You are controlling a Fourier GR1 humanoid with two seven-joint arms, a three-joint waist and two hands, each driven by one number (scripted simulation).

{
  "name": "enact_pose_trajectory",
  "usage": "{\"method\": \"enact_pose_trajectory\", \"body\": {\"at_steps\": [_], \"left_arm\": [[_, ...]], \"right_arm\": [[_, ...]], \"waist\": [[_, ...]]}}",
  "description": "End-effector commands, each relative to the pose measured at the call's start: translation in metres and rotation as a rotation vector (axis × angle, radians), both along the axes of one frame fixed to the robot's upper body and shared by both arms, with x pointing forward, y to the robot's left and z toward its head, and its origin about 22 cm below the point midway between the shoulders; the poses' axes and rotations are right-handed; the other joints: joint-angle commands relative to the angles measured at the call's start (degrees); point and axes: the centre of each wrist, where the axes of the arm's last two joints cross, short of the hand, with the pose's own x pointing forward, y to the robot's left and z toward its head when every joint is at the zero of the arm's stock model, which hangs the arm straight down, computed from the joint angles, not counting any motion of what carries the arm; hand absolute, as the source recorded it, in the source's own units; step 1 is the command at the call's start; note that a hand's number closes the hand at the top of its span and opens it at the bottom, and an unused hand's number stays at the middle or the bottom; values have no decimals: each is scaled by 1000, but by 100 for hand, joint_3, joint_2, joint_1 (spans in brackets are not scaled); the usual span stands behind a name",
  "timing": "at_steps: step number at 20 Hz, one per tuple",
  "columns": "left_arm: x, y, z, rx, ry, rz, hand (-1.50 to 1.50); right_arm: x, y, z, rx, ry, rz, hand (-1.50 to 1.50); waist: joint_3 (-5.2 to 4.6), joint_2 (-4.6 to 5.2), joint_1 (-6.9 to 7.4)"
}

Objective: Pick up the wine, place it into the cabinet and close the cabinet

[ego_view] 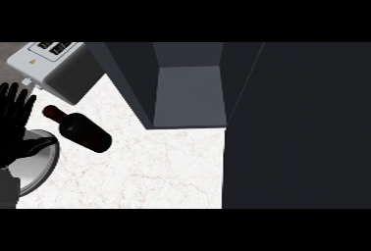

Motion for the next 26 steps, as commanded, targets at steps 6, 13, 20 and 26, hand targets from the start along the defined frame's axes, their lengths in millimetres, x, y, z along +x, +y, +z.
{"method": "enact_pose_trajectory", "body": {"at_steps": [6, 13, 20, 26], "left_arm": [[-5, 8, -72, -60, 116, -26, -150], [10, -3, -89, -122, 124, -123, -150], [-3, -4, -125, -243, 146, -153, -150], [-4, -5, -136, -262, 126, -143, -150]], "right_arm": [[-21, -2, 27, 87, -42, 60, -150], [-33, -2, 34, 72, -49, 70, -150], [-26, -5, 22, 72, -41, 60, -150], [-26, 4, 33, 77, -55, 68, -150]], "waist": [[-59, 42, 10], [-59, 33, -12], [-60, 42, -19], [-73, 70, -49]]}}
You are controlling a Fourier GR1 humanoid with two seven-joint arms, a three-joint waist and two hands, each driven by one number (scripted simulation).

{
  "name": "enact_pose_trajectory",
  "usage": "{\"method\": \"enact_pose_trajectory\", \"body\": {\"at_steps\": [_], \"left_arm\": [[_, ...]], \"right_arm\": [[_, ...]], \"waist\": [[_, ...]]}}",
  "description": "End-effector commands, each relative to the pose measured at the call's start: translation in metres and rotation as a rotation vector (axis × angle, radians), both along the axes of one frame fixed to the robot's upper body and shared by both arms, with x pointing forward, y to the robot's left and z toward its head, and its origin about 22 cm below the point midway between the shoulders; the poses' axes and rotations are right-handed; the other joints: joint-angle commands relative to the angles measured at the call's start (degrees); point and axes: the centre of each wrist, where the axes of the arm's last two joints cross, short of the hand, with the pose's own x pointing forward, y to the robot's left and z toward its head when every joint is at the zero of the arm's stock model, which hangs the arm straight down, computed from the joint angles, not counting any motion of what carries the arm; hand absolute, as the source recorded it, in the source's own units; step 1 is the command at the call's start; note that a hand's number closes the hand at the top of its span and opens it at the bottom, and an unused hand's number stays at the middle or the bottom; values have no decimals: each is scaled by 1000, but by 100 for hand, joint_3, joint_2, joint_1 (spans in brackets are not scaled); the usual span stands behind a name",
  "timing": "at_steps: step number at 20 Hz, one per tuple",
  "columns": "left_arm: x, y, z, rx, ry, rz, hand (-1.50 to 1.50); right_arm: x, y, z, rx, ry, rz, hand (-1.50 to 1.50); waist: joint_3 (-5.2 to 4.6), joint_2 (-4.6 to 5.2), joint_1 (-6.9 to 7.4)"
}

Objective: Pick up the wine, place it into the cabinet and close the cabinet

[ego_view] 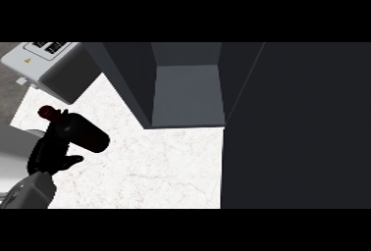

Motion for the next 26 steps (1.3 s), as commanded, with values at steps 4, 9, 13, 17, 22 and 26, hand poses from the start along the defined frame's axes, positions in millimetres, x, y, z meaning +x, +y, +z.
{"method": "enact_pose_trajectory", "body": {"at_steps": [4, 9, 13, 17, 22, 26], "left_arm": [[0, -12, -14, -88, -7, 41, -150], [1, -1, -9, -100, -24, 29, -150], [-3, -29, -25, -130, -48, 5, 150], [-4, -19, -22, -197, -64, -84, 150], [15, -41, -18, -167, -56, -140, 150], [12, -47, -18, 34, -185, -80, 150]], "right_arm": [[-22, 5, 24, 43, -51, 24, -150], [-19, 0, 27, 36, -52, 35, -150], [-22, 3, 22, 39, -63, 32, -150], [-27, -2, 25, 26, -47, 30, -150], [-21, 1, 27, 14, -44, 34, -150], [-15, -3, 15, 11, -48, 7, -150]], "waist": [[-4, 8, -16], [-8, 20, -23], [-15, 28, -94], [-11, 11, -65], [-10, 23, -43], [1, -2, 2]]}}
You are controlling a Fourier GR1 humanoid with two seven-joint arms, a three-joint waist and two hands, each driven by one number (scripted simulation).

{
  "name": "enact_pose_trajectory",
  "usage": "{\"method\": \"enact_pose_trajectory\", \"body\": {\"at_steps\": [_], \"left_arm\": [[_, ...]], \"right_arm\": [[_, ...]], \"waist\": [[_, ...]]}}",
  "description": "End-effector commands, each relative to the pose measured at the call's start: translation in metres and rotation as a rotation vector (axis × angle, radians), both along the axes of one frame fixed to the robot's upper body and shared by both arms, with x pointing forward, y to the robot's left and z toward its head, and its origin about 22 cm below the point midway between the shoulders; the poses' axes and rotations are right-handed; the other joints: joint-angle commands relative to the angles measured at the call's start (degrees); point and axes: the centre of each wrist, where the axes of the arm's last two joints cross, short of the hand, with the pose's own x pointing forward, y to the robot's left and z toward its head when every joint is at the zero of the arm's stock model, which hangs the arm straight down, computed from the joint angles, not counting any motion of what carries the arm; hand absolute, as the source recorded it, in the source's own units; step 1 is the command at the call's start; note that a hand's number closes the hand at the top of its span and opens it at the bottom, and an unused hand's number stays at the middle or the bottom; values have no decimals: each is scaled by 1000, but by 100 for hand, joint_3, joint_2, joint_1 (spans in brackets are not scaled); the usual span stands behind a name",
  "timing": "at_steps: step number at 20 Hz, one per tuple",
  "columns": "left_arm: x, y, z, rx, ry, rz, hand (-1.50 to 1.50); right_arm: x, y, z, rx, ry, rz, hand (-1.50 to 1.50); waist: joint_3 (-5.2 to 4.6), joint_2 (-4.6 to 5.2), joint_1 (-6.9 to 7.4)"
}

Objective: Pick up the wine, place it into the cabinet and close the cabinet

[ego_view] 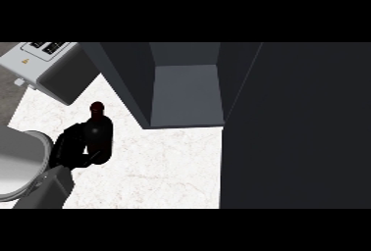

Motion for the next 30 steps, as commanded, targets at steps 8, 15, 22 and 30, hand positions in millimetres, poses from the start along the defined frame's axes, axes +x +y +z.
{"method": "enact_pose_trajectory", "body": {"at_steps": [8, 15, 22, 30], "left_arm": [[-52, -52, -38, 340, -198, 52, 150], [-31, -75, -7, 502, -152, 37, 150], [-23, -138, 31, 489, -163, 47, 150], [17, -179, 80, 545, -130, 41, 150]], "right_arm": [[-21, -5, 23, -7, -42, -18, -150], [-22, -5, 27, 0, -28, -26, -150], [-33, -4, 25, 0, -24, -25, -150], [-30, -15, 16, -13, -17, -40, -150]], "waist": [[27, -74, 208], [31, -76, 237], [28, -78, 184], [25, -51, 133]]}}
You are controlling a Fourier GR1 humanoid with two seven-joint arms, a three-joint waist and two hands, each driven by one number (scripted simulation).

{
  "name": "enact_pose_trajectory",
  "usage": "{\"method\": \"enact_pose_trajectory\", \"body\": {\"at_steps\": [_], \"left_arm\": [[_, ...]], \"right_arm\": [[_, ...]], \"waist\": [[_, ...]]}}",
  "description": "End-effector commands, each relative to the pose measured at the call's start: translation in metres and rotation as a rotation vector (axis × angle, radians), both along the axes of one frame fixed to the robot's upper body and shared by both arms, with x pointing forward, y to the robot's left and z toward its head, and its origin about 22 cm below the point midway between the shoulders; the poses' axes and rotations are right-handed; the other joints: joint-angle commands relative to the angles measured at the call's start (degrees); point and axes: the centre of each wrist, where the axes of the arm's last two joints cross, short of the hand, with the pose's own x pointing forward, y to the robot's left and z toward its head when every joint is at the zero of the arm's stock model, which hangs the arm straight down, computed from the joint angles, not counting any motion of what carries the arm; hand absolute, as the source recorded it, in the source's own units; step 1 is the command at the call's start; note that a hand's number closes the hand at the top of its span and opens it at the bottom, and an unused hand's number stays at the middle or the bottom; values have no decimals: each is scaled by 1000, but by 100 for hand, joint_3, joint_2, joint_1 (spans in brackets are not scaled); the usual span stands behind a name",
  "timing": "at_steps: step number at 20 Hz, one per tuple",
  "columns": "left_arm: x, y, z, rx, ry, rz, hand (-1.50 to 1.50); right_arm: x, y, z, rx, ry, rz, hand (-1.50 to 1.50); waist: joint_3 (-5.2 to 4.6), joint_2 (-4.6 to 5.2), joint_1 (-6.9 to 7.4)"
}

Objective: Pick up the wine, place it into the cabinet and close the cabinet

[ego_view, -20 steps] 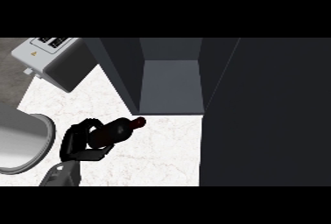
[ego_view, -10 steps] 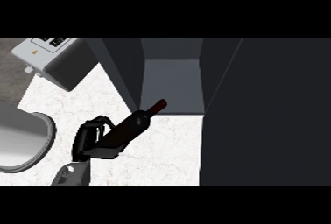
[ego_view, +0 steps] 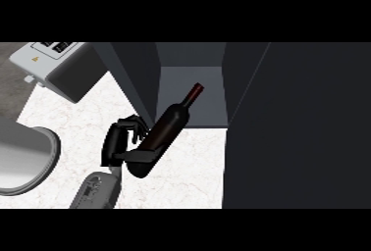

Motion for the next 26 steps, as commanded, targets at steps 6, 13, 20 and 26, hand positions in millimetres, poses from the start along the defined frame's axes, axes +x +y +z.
{"method": "enact_pose_trajectory", "body": {"at_steps": [6, 13, 20, 26], "left_arm": [[21, -61, 30, 167, 5, -12, 150], [47, -70, 46, 125, 24, -23, 150], [56, -102, 60, 132, 69, 31, 150], [81, -120, 65, 270, 89, 72, 150]], "right_arm": [[-18, -3, 21, 31, -38, -1, -150], [-27, -12, 33, 21, -57, 10, -150], [-32, -10, 32, 28, -49, 59, -150], [-5, -23, 18, 33, -54, 21, -150]], "waist": [[-3, 16, -50], [-5, 25, -75], [-6, 23, -165], [-4, 55, -156]]}}
